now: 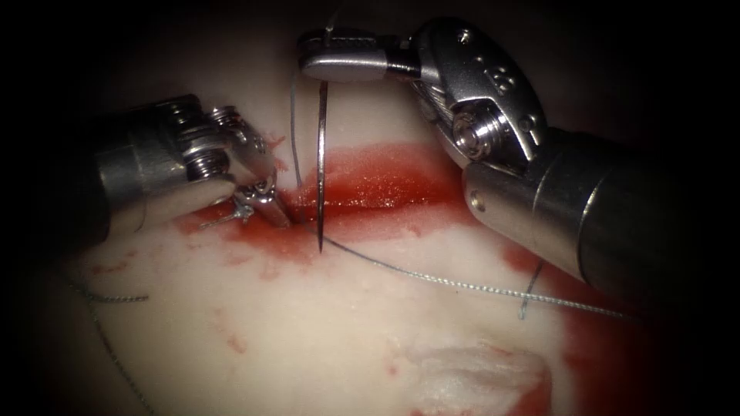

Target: Wound Closure

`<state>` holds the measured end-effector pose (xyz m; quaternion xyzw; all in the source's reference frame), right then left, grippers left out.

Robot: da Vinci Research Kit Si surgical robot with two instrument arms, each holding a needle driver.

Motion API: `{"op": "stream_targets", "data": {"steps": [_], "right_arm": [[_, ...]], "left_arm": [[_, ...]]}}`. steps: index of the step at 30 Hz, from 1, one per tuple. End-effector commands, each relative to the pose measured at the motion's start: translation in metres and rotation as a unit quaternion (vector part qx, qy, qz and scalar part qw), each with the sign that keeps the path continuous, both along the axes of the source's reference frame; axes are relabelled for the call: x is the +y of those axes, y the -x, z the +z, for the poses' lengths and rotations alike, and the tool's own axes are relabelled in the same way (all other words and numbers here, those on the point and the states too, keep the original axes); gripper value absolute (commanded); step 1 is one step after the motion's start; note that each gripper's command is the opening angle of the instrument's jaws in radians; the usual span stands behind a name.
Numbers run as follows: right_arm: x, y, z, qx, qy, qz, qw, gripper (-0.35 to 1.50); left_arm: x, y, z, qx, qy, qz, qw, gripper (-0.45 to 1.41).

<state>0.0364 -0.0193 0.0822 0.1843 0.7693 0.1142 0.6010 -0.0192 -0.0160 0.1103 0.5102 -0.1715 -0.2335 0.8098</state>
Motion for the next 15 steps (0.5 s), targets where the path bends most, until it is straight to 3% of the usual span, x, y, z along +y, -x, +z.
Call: {"op": "stream_targets", "data": {"steps": [1, 6, 15], "right_arm": [[0.0010, -0.0007, -0.0001, 0.002, 0.001, 0.000, 1.000, -0.35], [0.0011, -0.0008, -0.0004, 0.004, -0.001, 0.001, 1.000, -0.35], [0.0010, -0.0010, -0.0005, 0.012, 0.003, -0.005, 1.000, -0.35]], "left_arm": [[0.0015, 0.0005, -0.0004, -0.003, 0.000, 0.008, 1.000, -0.45], [0.0020, 0.0000, -0.0001, 0.035, 0.027, 0.047, 0.998, -0.45], [0.0016, -0.0003, 0.0006, 0.049, -0.010, 0.080, 0.996, -0.45]]}}
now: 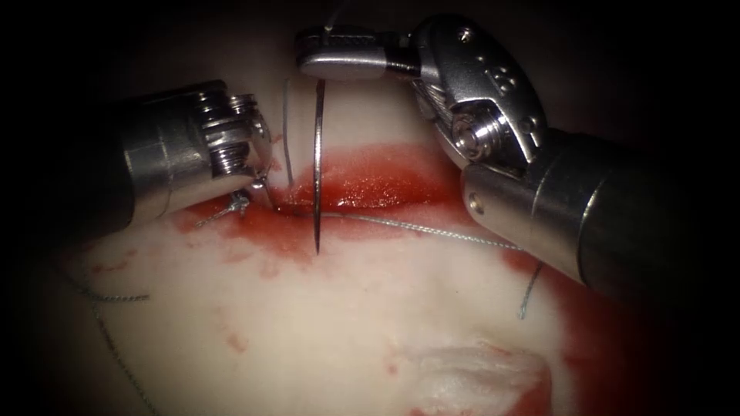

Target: Wound Closure

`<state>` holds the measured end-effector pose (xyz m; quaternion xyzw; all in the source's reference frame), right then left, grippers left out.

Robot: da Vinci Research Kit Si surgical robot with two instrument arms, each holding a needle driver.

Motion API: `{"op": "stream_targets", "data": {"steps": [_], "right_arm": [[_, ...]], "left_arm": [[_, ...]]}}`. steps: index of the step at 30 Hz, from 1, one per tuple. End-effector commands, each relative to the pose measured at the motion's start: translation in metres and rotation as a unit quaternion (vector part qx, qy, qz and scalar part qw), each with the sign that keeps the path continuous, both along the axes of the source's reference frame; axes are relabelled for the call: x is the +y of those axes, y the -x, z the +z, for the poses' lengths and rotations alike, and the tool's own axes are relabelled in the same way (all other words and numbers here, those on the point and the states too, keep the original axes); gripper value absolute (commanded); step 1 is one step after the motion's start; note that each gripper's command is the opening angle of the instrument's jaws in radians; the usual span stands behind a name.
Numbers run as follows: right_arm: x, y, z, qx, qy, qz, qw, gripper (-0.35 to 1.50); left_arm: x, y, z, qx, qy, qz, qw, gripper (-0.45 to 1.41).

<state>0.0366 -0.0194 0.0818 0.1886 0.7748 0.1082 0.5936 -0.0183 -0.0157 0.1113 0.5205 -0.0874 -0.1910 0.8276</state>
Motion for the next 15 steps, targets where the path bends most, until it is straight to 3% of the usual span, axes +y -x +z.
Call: {"op": "stream_targets", "data": {"steps": [1, 10, 15], "right_arm": [[0.0010, -0.0009, -0.0001, 0.002, 0.002, 0.000, 1.000, -0.35], [0.0013, -0.0010, 0.0003, 0.005, 0.004, -0.005, 1.000, -0.35], [0.0019, -0.0011, 0.0005, -0.018, 0.141, 0.011, 0.990, -0.35]], "left_arm": [[0.0011, 0.0005, -0.0001, 0.006, -0.012, 0.000, 1.000, -0.45], [-0.0004, 0.0001, 0.0016, -0.009, -0.157, -0.040, 0.987, -0.45], [-0.0001, 0.0001, 0.0016, -0.029, -0.209, -0.084, 0.974, -0.45]]}}
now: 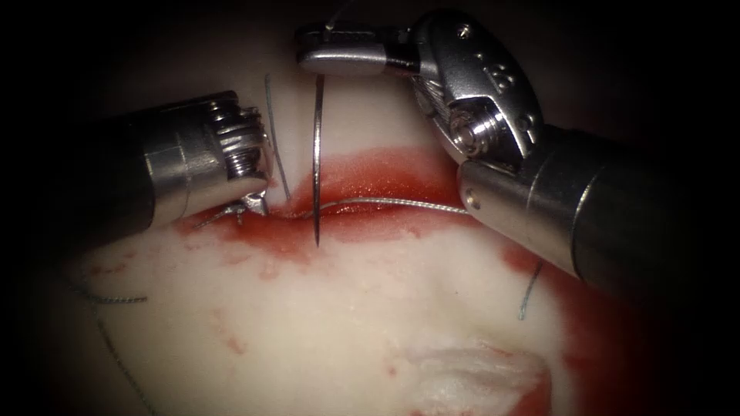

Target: Wound Closure

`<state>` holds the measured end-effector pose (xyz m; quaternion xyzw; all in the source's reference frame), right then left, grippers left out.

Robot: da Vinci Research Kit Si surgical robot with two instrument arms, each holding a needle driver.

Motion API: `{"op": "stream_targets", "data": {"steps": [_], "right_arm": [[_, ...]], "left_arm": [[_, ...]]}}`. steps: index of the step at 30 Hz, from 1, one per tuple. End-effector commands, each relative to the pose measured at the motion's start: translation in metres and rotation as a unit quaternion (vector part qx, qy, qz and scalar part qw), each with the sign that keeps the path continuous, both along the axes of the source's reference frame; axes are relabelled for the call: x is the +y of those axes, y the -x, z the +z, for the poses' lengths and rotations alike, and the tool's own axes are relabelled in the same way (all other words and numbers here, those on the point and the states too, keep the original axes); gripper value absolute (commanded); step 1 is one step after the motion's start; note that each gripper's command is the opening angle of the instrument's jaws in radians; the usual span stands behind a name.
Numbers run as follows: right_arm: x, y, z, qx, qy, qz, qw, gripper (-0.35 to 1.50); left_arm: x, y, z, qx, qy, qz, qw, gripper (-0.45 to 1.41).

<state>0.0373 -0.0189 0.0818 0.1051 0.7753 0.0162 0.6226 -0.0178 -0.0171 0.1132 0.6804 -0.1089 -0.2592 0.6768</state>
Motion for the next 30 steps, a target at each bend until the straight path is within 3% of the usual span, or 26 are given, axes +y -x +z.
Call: {"op": "stream_targets", "data": {"steps": [1, 11, 30], "right_arm": [[0.0015, -0.0005, 0.0005, -0.010, 0.030, 0.004, 0.999, -0.35], [0.0014, -0.0013, 0.0018, -0.054, 0.083, -0.003, 0.995, -0.35], [0.0022, -0.0027, 0.0019, -0.058, 0.168, 0.041, 0.983, -0.35]], "left_arm": [[0.0014, 0.0007, -0.0004, -0.006, -0.002, -0.010, 1.000, -0.45], [0.0034, 0.0009, -0.0003, -0.036, -0.054, -0.084, 0.994, -0.45], [0.0026, 0.0002, -0.0009, -0.038, -0.057, -0.087, 0.994, -0.45]]}}
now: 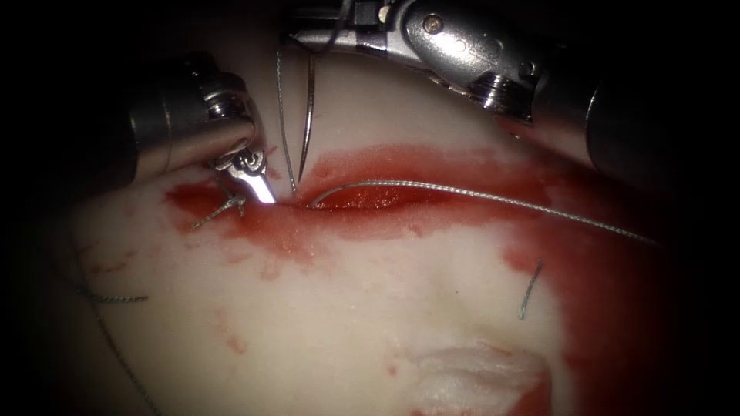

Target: Wound Closure

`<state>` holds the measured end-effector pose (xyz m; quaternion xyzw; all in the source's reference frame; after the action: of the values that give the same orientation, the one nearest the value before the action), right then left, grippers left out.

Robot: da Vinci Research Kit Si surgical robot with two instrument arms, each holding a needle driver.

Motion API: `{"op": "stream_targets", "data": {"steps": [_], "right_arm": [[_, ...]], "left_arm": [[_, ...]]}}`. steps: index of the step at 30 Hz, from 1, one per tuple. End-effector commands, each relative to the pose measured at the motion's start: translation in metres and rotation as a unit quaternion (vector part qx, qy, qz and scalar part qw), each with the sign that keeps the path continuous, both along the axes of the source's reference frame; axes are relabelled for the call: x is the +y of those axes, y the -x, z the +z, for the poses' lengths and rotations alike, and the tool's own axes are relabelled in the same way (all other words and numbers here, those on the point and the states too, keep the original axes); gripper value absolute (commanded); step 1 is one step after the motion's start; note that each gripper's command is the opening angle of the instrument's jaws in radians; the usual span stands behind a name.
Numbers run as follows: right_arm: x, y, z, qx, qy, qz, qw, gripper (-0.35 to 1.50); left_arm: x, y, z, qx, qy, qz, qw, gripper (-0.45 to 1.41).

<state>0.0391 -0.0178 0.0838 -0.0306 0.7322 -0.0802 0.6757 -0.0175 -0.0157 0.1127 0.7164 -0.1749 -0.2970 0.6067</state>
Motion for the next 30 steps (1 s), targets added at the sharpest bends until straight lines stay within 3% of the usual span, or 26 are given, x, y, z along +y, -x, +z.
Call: {"op": "stream_targets", "data": {"steps": [1, 14, 30], "right_arm": [[0.0010, -0.0010, 0.0000, 0.003, 0.005, -0.002, 1.000, -0.35], [0.0000, -0.0012, 0.0018, 0.011, 0.029, -0.066, 0.997, -0.35], [-0.0009, -0.0010, 0.0028, 0.015, 0.006, -0.085, 0.996, -0.35]], "left_arm": [[0.0013, 0.0005, -0.0004, -0.002, 0.002, -0.003, 1.000, -0.45], [0.0010, 0.0005, -0.0005, -0.004, -0.004, -0.008, 1.000, -0.45], [0.0009, 0.0003, -0.0010, -0.004, -0.001, -0.006, 1.000, -0.45]]}}
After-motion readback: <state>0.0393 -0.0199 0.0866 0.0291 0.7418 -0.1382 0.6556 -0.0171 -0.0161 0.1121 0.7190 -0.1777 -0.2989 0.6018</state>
